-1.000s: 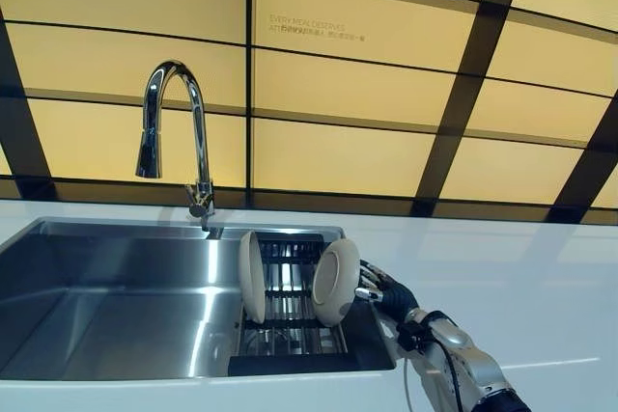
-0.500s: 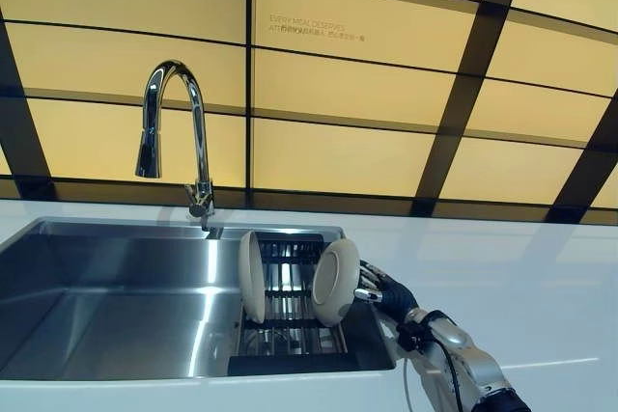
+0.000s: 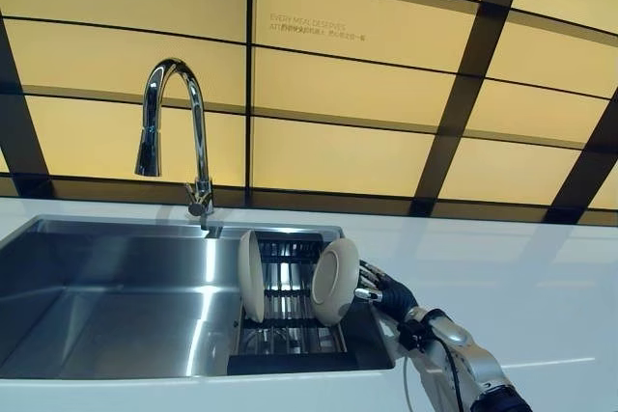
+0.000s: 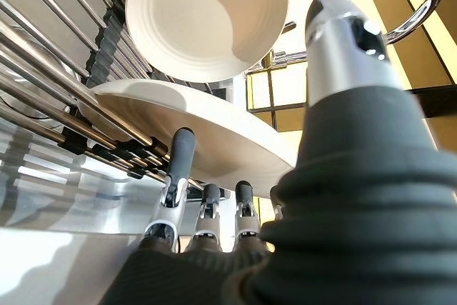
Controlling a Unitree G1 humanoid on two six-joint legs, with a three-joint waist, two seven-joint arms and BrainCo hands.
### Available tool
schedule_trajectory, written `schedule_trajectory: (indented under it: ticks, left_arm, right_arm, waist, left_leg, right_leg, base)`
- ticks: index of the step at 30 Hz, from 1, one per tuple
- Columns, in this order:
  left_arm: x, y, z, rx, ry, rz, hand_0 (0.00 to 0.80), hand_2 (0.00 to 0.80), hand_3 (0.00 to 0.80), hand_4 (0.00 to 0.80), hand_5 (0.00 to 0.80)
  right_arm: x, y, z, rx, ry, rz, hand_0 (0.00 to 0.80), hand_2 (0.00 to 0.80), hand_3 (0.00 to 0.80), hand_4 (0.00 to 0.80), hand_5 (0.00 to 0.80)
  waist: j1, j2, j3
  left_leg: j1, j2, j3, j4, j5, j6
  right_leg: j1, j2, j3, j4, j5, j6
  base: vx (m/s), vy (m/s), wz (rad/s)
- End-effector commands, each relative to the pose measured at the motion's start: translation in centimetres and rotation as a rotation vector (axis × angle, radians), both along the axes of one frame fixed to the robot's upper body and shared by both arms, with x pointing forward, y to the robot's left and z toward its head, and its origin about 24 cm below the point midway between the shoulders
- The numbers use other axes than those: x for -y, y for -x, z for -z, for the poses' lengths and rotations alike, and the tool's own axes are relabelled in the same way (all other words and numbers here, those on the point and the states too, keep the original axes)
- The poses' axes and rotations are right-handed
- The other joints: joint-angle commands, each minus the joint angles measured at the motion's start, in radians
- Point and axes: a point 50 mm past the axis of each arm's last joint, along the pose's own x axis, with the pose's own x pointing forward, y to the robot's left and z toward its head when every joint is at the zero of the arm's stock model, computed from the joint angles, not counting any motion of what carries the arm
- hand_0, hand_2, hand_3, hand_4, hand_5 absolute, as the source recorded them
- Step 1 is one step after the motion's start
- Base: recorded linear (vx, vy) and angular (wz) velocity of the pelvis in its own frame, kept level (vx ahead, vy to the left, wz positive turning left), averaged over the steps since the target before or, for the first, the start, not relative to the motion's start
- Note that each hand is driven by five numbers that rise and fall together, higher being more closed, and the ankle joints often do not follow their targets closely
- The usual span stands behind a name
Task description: Take plates into dishwasher
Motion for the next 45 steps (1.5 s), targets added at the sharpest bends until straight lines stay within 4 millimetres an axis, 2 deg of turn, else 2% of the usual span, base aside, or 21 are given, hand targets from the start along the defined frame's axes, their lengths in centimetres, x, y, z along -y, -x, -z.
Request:
schedule_trajectory:
  ticks: [1, 7, 20, 45]
  left_arm:
    - [2.4, -5.0, -0.8, 0.119, 0.042, 0.098, 0.000, 0.000, 0.000, 0.000, 0.000]
    - [2.3, -4.9, -0.8, 0.119, 0.042, 0.100, 0.000, 0.000, 0.000, 0.000, 0.000]
    - [2.6, -4.4, -0.5, 0.106, 0.047, 0.092, 0.000, 0.000, 0.000, 0.000, 0.000]
    - [2.4, -4.6, -0.7, 0.114, 0.039, 0.099, 0.000, 0.000, 0.000, 0.000, 0.000]
  right_arm:
    - [-0.9, 5.9, 9.5, -0.458, 0.097, -0.065, 0.000, 0.000, 0.000, 0.000, 0.000]
    - [-1.1, 5.9, 9.4, -0.455, 0.055, -0.057, 0.000, 0.000, 0.000, 0.000, 0.000]
    - [-1.1, 5.3, 9.0, -0.392, 0.120, -0.039, 0.000, 0.000, 0.000, 0.000, 0.000]
    - [-2.1, 4.8, 9.0, -0.437, 0.125, -0.017, 0.000, 0.000, 0.000, 0.000, 0.000]
  waist:
    - [0.050, 0.014, 0.096]
    - [0.050, 0.015, 0.097]
    - [0.050, 0.021, 0.094]
    - [0.071, 0.017, 0.131]
  left_leg:
    - [0.077, -0.084, 0.008, 0.004, -0.137, 0.071]
    - [0.076, -0.086, 0.007, 0.004, -0.138, 0.072]
    - [0.077, -0.088, 0.012, 0.004, -0.137, 0.071]
    - [0.067, -0.086, 0.009, 0.022, -0.136, 0.079]
  right_leg:
    - [-0.047, -0.016, -0.014, 0.060, 0.016, 0.079]
    - [-0.048, -0.017, -0.012, 0.059, 0.017, 0.080]
    - [-0.050, -0.019, -0.010, 0.054, 0.021, 0.082]
    - [-0.061, -0.024, -0.020, 0.070, 0.032, 0.086]
  base:
    - [0.000, 0.000, 0.00]
    - [0.000, 0.000, 0.00]
    - [0.000, 0.000, 0.00]
    - [0.000, 0.000, 0.00]
